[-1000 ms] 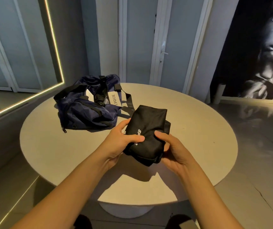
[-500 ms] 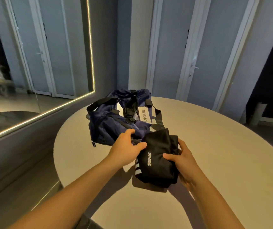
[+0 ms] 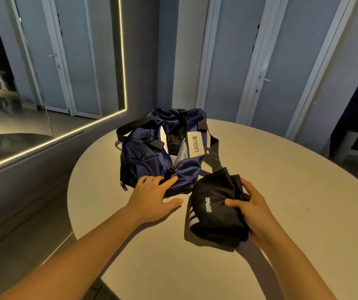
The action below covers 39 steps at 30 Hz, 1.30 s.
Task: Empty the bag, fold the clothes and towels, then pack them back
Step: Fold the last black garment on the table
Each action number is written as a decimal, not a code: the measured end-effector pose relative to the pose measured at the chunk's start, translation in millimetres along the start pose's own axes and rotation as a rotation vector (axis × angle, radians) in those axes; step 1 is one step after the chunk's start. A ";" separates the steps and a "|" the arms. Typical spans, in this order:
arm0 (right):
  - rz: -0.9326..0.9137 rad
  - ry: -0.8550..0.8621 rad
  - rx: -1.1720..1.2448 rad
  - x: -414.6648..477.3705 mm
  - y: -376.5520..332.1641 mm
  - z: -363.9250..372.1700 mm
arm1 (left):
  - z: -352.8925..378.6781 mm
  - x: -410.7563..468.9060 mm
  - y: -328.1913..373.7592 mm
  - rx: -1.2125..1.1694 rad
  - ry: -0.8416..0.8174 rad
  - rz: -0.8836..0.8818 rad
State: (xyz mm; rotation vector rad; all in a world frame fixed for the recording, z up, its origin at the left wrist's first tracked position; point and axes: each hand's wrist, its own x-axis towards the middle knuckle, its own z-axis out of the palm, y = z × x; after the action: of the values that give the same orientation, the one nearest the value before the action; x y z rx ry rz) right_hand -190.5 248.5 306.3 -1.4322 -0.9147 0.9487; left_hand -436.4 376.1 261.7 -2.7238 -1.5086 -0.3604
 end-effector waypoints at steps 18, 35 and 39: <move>-0.093 -0.035 -0.557 -4.9 -54.0 6.8 | -77.8 -164.8 78.3 -0.132 -0.107 0.231; -0.162 -0.056 -0.749 -30.8 -58.7 -5.5 | -81.8 -46.4 67.3 0.077 0.178 -0.353; -0.188 -0.016 -0.571 -28.5 -77.6 6.4 | -95.3 -53.0 49.2 -0.163 0.218 -0.405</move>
State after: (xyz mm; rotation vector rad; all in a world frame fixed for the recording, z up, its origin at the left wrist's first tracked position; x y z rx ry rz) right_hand -208.6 229.5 384.9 -1.7701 -1.3787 0.5779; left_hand -441.0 294.3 348.8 -2.3648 -2.0339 -0.7876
